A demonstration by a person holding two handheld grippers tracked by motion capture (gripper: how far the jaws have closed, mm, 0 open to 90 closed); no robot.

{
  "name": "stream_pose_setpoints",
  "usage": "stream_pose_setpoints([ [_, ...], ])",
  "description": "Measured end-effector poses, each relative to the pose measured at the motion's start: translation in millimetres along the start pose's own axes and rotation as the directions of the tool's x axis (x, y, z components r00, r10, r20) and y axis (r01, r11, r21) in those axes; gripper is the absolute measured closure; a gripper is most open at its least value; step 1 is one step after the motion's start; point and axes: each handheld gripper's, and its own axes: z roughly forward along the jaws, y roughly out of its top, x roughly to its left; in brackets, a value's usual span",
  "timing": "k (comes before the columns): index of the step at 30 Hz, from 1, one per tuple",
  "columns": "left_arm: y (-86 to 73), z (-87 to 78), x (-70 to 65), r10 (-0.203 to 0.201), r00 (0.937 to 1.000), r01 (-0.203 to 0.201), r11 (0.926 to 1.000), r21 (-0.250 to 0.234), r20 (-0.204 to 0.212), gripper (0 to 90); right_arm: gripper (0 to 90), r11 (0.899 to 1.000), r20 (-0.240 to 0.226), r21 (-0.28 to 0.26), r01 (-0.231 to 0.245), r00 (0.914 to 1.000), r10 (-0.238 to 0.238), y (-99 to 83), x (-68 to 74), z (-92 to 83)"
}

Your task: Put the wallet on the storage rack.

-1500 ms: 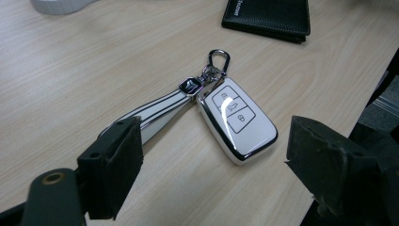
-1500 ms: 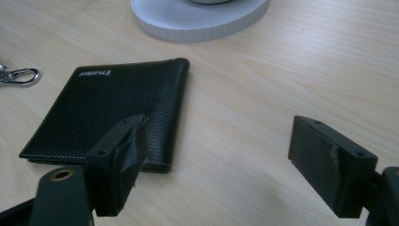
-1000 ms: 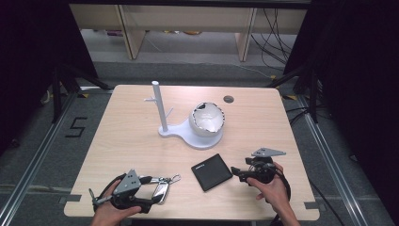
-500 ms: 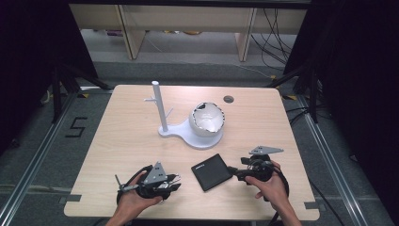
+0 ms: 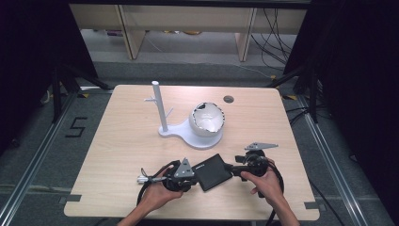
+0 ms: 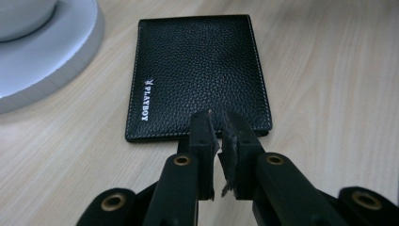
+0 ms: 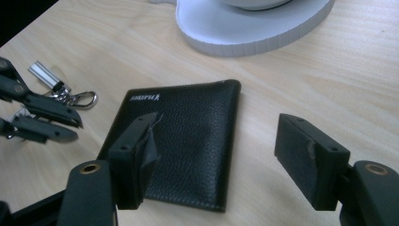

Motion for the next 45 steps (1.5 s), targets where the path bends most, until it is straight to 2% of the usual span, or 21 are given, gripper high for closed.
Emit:
stream_pose_setpoints([
  [2, 0.8, 5.1, 1.8, -0.010, 0.9999, 0.010, 0.9999, 0.010, -0.004, 82.1, 32.7, 1.000, -0.010, 0.012, -0.003, 0.9999, 0.003, 1.5, -2.0, 4.3],
  [9, -0.6, 9.7, 4.3, 0.018, 0.9998, -0.018, 0.9983, 0.055, 0.001, 83.5, 34.3, 0.999, 0.006, 0.054, -0.005, 1.0000, 0.005, 3.5, -1.5, 16.0],
  [11, -1.9, 11.7, 5.1, 0.009, 1.0000, -0.008, 0.9980, 0.062, -0.004, 83.9, 35.2, 0.998, 0.005, 0.061, -0.008, 1.0000, 0.008, 3.9, -2.1, 18.6],
  [12, -2.7, 12.8, 5.3, 0.007, 1.0000, -0.007, 0.9977, 0.067, -0.002, 84.1, 36.7, 0.999, 0.018, 0.040, -0.016, 0.9997, 0.016, 3.1, -1.8, 22.0],
  [13, -3.5, 13.9, 5.4, 0.006, 1.0000, -0.007, 0.9975, 0.070, 0.003, 84.1, 36.9, 0.997, 0.017, 0.078, -0.015, 0.9998, 0.013, 4.2, -2.5, 20.9],
  [14, -3.9, 14.3, 5.5, 0.010, 0.9999, -0.011, 0.9972, 0.074, 0.003, 84.3, 37.6, 0.996, 0.007, 0.086, -0.016, 0.9999, 0.016, 4.5, -2.8, 22.0],
  [18, -3.7, 14.1, 6.6, 0.010, 1.0000, -0.010, 0.9963, 0.086, 0.000, 84.2, 39.5, 0.993, 0.007, 0.103, -0.057, 0.9984, 0.056, 4.8, -0.7, 27.2],
  [20, -4.0, 15.0, 6.0, 0.004, 1.0000, -0.004, 0.9970, 0.077, 0.009, 84.2, 40.3, 0.993, 0.002, 0.111, -0.038, 0.9993, 0.038, 5.1, -2.5, 29.2],
  [22, -3.8, 14.9, 5.8, 0.005, 1.0000, -0.006, 0.9967, 0.081, 0.006, 84.2, 40.9, 0.990, -0.014, 0.116, -0.084, 0.9962, 0.086, 4.4, 0.6, 32.5],
  [23, -3.8, 14.9, 5.8, 0.005, 1.0000, -0.006, 0.9967, 0.081, 0.006, 84.3, 40.9, 0.990, -0.014, 0.116, -0.084, 0.9962, 0.086, 4.4, 0.6, 32.5],
  [24, -3.9, 14.9, 5.6, 0.006, 1.0000, -0.006, 0.9966, 0.082, 0.006, 84.3, 41.6, 0.991, -0.013, 0.122, -0.046, 0.9988, 0.048, 4.9, -2.2, 34.6],
  [28, -4.0, 15.3, 5.8, 0.007, 0.9999, -0.008, 0.9964, 0.084, 0.011, 84.5, 43.4, 0.990, -0.016, 0.126, -0.066, 0.9975, 0.068, 4.6, -2.0, 38.3],
  [31, -4.3, 15.2, 5.2, 0.007, 1.0000, -0.007, 0.9964, 0.085, 0.003, 84.6, 45.4, 0.988, -0.042, 0.130, -0.079, 0.9954, 0.086, 3.6, -2.1, 40.9],
  [34, -4.2, 15.3, 5.6, 0.004, 1.0000, -0.005, 0.9964, 0.085, 0.005, 84.7, 45.5, 0.988, -0.037, 0.129, -0.086, 0.9951, 0.091, 3.2, -0.4, 41.3],
  [36, -4.3, 15.5, 5.5, 0.004, 1.0000, -0.004, 0.9965, 0.084, 0.007, 84.7, 46.0, 0.987, -0.059, 0.120, -0.108, 0.9915, 0.115, 2.2, -2.1, 41.3],
  [37, -4.2, 15.2, 5.1, 0.005, 1.0000, -0.006, 0.9963, 0.086, 0.003, 84.7, 46.7, 0.977, -0.064, 0.130, -0.172, 0.9813, 0.181, 1.7, -0.1, 40.0],
  [38, -4.0, 15.1, 5.4, 0.011, 0.9999, -0.010, 0.9958, 0.090, -0.003, 84.7, 47.6, 0.975, -0.082, 0.123, -0.183, 0.9776, 0.194, 1.1, -1.8, 40.1],
  [39, -4.0, 15.3, 5.4, 0.009, 1.0000, -0.009, 0.9960, 0.089, 0.000, 84.7, 49.5, 0.980, -0.080, 0.105, -0.169, 0.9809, 0.178, 0.5, -6.3, 40.1],
  [41, -4.0, 15.3, 5.2, 0.006, 1.0000, -0.007, 0.9960, 0.089, 0.006, 84.7, 52.9, 0.977, -0.098, 0.092, -0.192, 0.9748, 0.201, 0.4, -7.7, 36.9],
  [42, -4.0, 15.1, 5.5, 0.010, 0.9999, -0.010, 0.9958, 0.091, 0.004, 84.8, 54.6, 0.971, -0.118, 0.084, -0.222, 0.9658, 0.231, 0.5, -6.9, 35.3],
  [45, -3.9, 15.3, 5.4, 0.004, 1.0000, -0.005, 0.9961, 0.089, 0.005, 84.7, 60.6, 0.968, -0.140, 0.063, -0.244, 0.9578, 0.251, 1.5, -8.3, 30.7],
])
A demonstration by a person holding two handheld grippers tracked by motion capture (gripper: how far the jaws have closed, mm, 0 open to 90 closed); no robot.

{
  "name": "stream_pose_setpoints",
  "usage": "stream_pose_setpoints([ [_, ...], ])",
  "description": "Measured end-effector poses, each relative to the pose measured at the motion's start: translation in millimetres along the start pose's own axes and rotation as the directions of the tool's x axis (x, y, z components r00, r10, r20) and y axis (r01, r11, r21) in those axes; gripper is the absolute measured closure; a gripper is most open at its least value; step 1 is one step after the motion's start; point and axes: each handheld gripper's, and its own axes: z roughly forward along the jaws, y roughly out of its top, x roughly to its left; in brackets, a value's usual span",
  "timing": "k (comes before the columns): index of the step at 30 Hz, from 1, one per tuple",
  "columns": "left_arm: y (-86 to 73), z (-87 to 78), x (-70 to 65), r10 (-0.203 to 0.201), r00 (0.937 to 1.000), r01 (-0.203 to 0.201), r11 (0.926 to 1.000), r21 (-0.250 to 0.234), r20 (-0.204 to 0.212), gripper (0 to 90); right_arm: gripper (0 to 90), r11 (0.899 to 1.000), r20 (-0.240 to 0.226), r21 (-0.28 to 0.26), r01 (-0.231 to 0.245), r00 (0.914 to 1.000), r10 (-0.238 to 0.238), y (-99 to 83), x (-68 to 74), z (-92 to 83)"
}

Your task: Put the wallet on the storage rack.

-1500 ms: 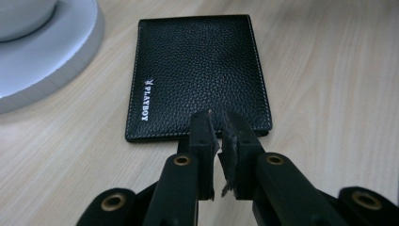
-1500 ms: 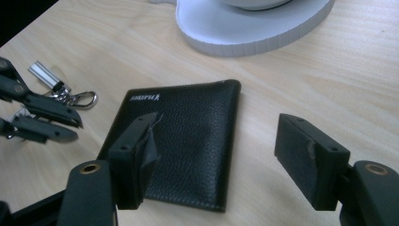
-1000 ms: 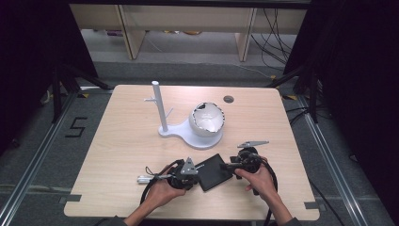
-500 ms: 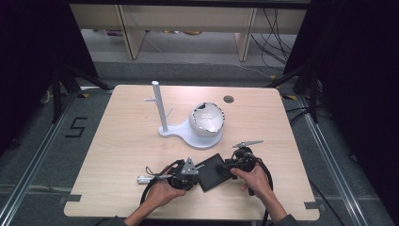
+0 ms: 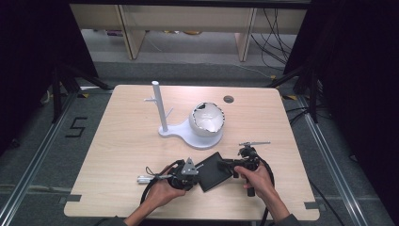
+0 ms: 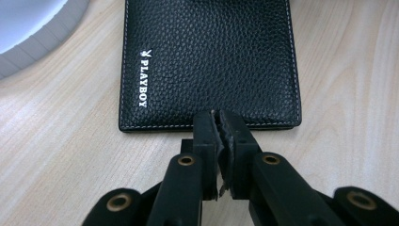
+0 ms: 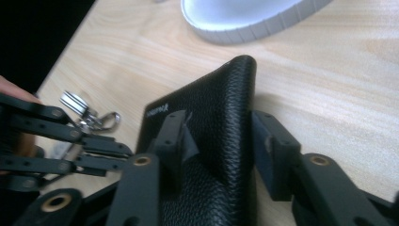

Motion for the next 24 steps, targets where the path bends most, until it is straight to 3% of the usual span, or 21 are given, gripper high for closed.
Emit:
stream_pose_setpoints([
  [7, 0.4, -0.6, -0.9, 0.003, 1.0000, -0.003, 1.0000, 0.008, -0.006, 84.5, 70.9, 0.999, -0.029, -0.036, -0.007, 0.9996, 0.006, 1.4, -0.5, -4.8],
  [8, 0.9, -2.0, 0.4, 0.036, 0.9993, -0.036, 0.9989, 0.030, -0.005, 84.4, 72.6, 0.999, -0.037, -0.047, 0.007, 0.9993, -0.009, 1.4, -1.1, -5.9],
  [9, 0.9, -2.2, 0.5, 0.043, 0.9991, -0.042, 0.9986, 0.033, -0.005, 84.3, 74.4, 0.999, -0.029, -0.053, 0.012, 0.9995, -0.013, 1.4, 0.4, -6.0],
  [10, 0.7, -0.5, -1.1, 0.007, 1.0000, -0.007, 0.9999, 0.008, -0.006, 84.3, 75.6, 0.998, -0.022, -0.053, 0.021, 0.9995, -0.022, 1.6, 2.3, -6.7],
  [11, 0.7, -0.7, -0.4, 0.003, 1.0000, -0.003, 0.9999, 0.011, -0.002, 84.1, 76.4, 0.998, -0.021, -0.058, 0.022, 0.9995, -0.023, 1.5, 5.4, -6.6],
  [12, 0.5, -0.8, -0.1, -0.001, 1.0000, 0.001, 0.9999, 0.010, -0.001, 83.7, 77.3, 0.995, -0.005, -0.071, 0.066, 0.9978, -0.067, 2.2, 4.6, -6.0],
  [14, 0.4, -1.2, -0.9, -0.007, 1.0000, 0.007, 0.9999, 0.009, 0.005, 80.7, 78.7, 0.992, -0.023, -0.091, 0.088, 0.9956, -0.091, 2.7, 8.0, -8.3],
  [15, 1.2, -4.5, 1.6, 0.042, 0.9991, -0.043, 0.9979, 0.049, 0.010, 78.9, 79.2, 0.992, -0.011, -0.095, 0.088, 0.9960, -0.089, 2.8, 10.3, -8.0],
  [16, 1.2, -4.7, 0.8, 0.036, 0.9993, -0.037, 0.9983, 0.045, 0.009, 77.8, 79.7, 0.988, -0.025, -0.104, 0.112, 0.9931, -0.115, 3.5, 11.1, -9.4],
  [17, 0.8, -2.7, -1.5, 0.000, 1.0000, 0.000, 0.9999, 0.012, 0.007, 77.3, 80.1, 0.988, -0.023, -0.107, 0.113, 0.9930, -0.116, 3.5, 13.4, -9.8],
  [24, 0.9, -7.7, -1.5, 0.001, 1.0000, -0.001, 0.9998, 0.018, 0.001, 70.3, 81.6, 0.977, -0.029, -0.126, 0.172, 0.9839, -0.177, 5.2, 25.7, -13.1],
])
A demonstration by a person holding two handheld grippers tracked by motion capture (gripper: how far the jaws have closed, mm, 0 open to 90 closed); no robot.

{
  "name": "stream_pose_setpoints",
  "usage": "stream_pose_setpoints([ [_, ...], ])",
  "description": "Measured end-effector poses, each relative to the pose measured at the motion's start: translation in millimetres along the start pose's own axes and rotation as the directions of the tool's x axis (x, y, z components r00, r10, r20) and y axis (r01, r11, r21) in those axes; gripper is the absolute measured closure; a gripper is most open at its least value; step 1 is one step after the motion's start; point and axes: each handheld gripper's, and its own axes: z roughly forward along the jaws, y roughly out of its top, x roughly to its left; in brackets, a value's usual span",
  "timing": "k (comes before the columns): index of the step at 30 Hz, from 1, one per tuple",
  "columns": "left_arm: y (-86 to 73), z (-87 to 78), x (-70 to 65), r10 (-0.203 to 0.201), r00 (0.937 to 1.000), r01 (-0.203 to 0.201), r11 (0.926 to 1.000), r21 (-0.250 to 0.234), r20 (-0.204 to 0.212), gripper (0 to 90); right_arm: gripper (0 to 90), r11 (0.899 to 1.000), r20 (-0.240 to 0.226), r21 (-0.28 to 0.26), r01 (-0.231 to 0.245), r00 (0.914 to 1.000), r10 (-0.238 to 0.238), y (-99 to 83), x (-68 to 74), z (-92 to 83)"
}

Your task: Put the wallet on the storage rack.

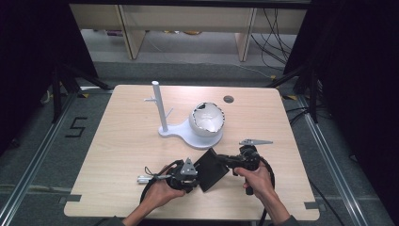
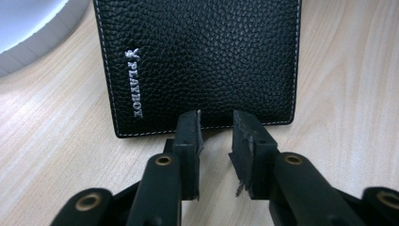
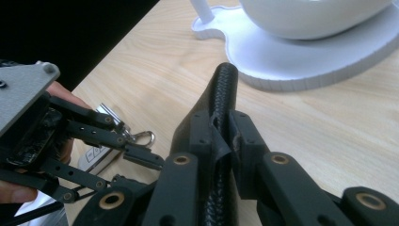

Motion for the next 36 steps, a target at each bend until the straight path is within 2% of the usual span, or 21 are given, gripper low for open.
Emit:
stream_pose_setpoints([
  [1, 0.0, 0.0, 0.0, 0.000, 1.0000, 0.000, 1.0000, 0.000, 0.000, 68.8, 81.7, 1.000, -0.001, 0.001, -0.006, 1.0000, 0.006, 0.3, 2.7, 0.1],
  [3, -0.3, -1.2, -0.9, -0.012, 0.9999, 0.012, 0.9998, -0.013, -0.003, 67.0, 81.9, 1.000, -0.003, -0.001, 0.019, 0.9998, -0.019, 1.9, 5.5, -0.3],
  [5, -0.9, -4.0, -1.0, -0.022, 0.9998, 0.022, 0.9995, -0.022, 0.000, 65.9, 82.1, 1.000, -0.007, 0.002, 0.009, 0.9999, -0.009, 2.7, 8.8, -0.8],
  [8, -3.1, -14.0, 0.4, -0.019, 0.9998, 0.019, 0.9997, -0.017, -0.008, 61.4, 82.6, 0.999, -0.015, -0.004, 0.054, 0.9984, -0.054, 8.0, 17.5, -2.2],
  [13, -12.5, -32.1, 3.3, -0.041, 0.9990, 0.040, 0.9984, -0.039, -0.017, 57.1, 83.2, 0.997, -0.033, -0.021, 0.074, 0.9966, -0.075, 17.7, 27.1, -8.3],
  [14, -18.1, -38.7, 6.3, -0.059, 0.9978, 0.058, 0.9971, -0.048, -0.030, 57.1, 83.3, 0.993, -0.026, -0.036, 0.116, 0.9928, -0.117, 21.3, 26.7, -11.4],
  [15, -20.3, -41.1, 7.0, -0.072, 0.9969, 0.070, 0.9964, -0.048, -0.033, 56.2, 83.3, 0.995, -0.035, -0.047, 0.093, 0.9949, -0.095, 27.1, 29.2, -16.6],
  [16, -20.3, -41.1, 7.0, -0.072, 0.9969, 0.070, 0.9964, -0.048, -0.033, 55.8, 83.3, 0.995, -0.035, -0.047, 0.093, 0.9949, -0.095, 27.1, 29.2, -16.6],
  [17, -27.0, -48.6, 9.3, -0.097, 0.9946, 0.094, 0.9935, -0.064, -0.039, 55.2, 83.3, 0.992, -0.029, -0.072, 0.105, 0.9938, -0.108, 33.9, 28.3, -21.0],
  [19, -29.2, -52.3, 10.4, -0.096, 0.9942, 0.093, 0.9941, -0.056, -0.049, 54.9, 83.3, 0.990, -0.020, -0.080, 0.112, 0.9932, -0.114, 38.4, 28.1, -23.8],
  [20, -31.3, -55.4, 11.0, -0.093, 0.9944, 0.090, 0.9941, -0.060, -0.050, 54.4, 83.3, 0.987, -0.014, -0.081, 0.136, 0.9904, -0.137, 42.8, 27.0, -26.5],
  [21, -33.5, -57.8, 11.1, -0.101, 0.9937, 0.097, 0.9927, -0.071, -0.050, 53.9, 83.3, 0.990, -0.011, -0.082, 0.116, 0.9930, -0.118, 45.8, 28.4, -28.9],
  [23, -37.4, -64.3, 12.9, -0.096, 0.9936, 0.092, 0.9935, -0.067, -0.060, 53.2, 83.2, 0.989, -0.004, -0.091, 0.120, 0.9927, -0.121, 52.9, 27.7, -33.0],
  [24, -39.6, -67.2, 13.5, -0.105, 0.9924, 0.100, 0.9925, -0.070, -0.065, 52.5, 83.3, 0.986, 0.004, -0.098, 0.138, 0.9904, -0.138, 56.6, 26.2, -34.5],
  [26, -43.5, -71.8, 13.7, -0.118, 0.9911, 0.113, 0.9905, -0.079, -0.062, 50.2, 83.3, 0.987, 0.016, -0.102, 0.124, 0.9923, -0.123, 62.5, 26.4, -39.2],
  [27, -46.2, -74.6, 15.4, -0.119, 0.9908, 0.113, 0.9901, -0.083, -0.065, 49.2, 83.2, 0.984, 0.027, -0.106, 0.140, 0.9901, -0.138, 68.9, 23.3, -42.8],
  [31, -54.3, -83.2, 18.5, -0.168, 0.9831, 0.161, 0.9826, -0.094, -0.073, 46.1, 83.3, 0.980, 0.048, -0.115, 0.162, 0.9864, -0.157, 77.0, 20.0, -47.5],
  [32, -56.2, -86.0, 19.9, -0.168, 0.9822, 0.160, 0.9833, -0.086, -0.085, 44.7, 83.2, 0.984, 0.057, -0.113, 0.140, 0.9893, -0.134, 79.8, 20.5, -49.8],
  [33, -57.4, -88.0, 20.4, -0.172, 0.9805, 0.165, 0.9828, -0.083, -0.094, 42.7, 83.2, 0.981, 0.062, -0.119, 0.153, 0.9873, -0.146, 84.2, 18.3, -52.1],
  [34, -58.5, -89.1, 20.5, -0.184, 0.9782, 0.175, 0.9800, -0.094, -0.096, 40.5, 83.3, 0.982, 0.067, -0.121, 0.142, 0.9886, -0.135, 87.4, 18.6, -54.6],
  [36, -61.8, -94.2, 22.5, -0.186, 0.9772, 0.177, 0.9807, -0.082, -0.104, 37.0, 83.2, 0.978, 0.079, -0.136, 0.156, 0.9860, -0.147, 95.8, 15.7, -58.8],
])
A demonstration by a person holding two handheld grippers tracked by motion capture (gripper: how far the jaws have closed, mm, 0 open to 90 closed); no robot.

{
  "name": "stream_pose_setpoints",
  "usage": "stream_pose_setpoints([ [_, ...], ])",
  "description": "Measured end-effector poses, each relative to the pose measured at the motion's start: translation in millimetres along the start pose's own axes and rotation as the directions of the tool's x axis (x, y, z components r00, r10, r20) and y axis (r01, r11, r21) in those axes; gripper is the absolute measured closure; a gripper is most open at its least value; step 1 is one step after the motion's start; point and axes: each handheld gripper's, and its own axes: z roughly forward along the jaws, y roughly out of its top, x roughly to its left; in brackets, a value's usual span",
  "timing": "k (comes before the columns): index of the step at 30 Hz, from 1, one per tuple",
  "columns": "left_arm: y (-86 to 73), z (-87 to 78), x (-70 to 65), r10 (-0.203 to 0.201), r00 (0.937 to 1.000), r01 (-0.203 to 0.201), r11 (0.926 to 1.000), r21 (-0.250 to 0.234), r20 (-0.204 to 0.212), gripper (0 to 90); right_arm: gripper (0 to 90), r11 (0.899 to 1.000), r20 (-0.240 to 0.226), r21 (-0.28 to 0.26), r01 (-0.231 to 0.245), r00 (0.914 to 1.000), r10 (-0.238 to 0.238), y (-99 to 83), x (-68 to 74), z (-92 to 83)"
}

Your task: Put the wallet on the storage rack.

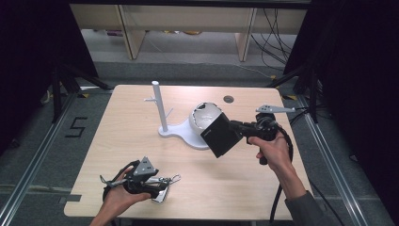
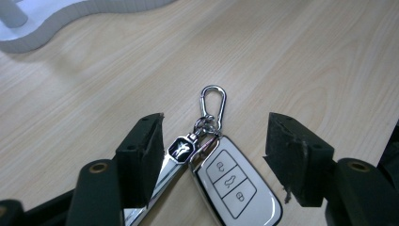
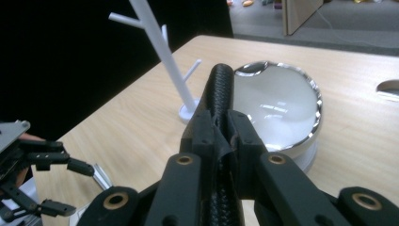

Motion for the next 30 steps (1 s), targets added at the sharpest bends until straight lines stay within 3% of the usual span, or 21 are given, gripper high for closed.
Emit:
stream_pose_setpoints([
  [5, -4.2, -5.6, 3.9, -0.025, 0.9996, 0.025, 0.9997, -0.006, -0.014, 33.2, 83.3, 1.000, 0.027, -0.010, -0.025, 0.9993, 0.025, 17.9, -5.3, -6.2],
  [9, -7.0, -10.3, 8.2, -0.053, 0.9980, 0.053, 0.9985, -0.017, -0.034, 31.6, 83.3, 0.999, 0.057, -0.040, 0.000, 0.9984, 0.002, 30.3, -13.1, -6.6],
  [14, -7.7, -11.2, 10.4, -0.067, 0.9968, 0.066, 0.9976, -0.018, -0.043, 31.4, 83.2, 0.999, 0.073, -0.044, -0.013, 0.9972, 0.016, 39.6, -18.5, -3.1],
  [16, -7.8, -11.6, 10.9, -0.065, 0.9971, 0.064, 0.9979, -0.013, -0.040, 31.4, 83.2, 0.999, 0.090, -0.043, -0.008, 0.9959, 0.012, 43.0, -21.8, 0.6],
  [18, -8.0, -11.4, 11.3, -0.061, 0.9974, 0.060, 0.9981, -0.011, -0.039, 31.4, 83.2, 0.999, 0.104, -0.033, -0.042, 0.9936, 0.045, 46.8, -25.2, 7.7],
  [21, -8.0, -11.5, 11.9, -0.066, 0.9967, 0.066, 0.9978, -0.012, -0.048, 31.4, 83.2, 0.999, 0.125, -0.032, -0.024, 0.9918, 0.028, 48.6, -31.3, 13.6],
  [26, -8.2, -13.2, 14.1, -0.068, 0.9966, 0.068, 0.9976, -0.015, -0.046, 31.2, 83.2, 0.998, 0.153, -0.019, -0.055, 0.9865, 0.057, 57.0, -37.9, 27.0],
  [30, -9.4, -12.6, 14.4, -0.069, 0.9967, 0.069, 0.9976, -0.007, -0.042, 30.9, 83.2, 0.999, 0.186, -0.008, -0.034, 0.9819, 0.035, 62.2, -39.0, 32.6],
])
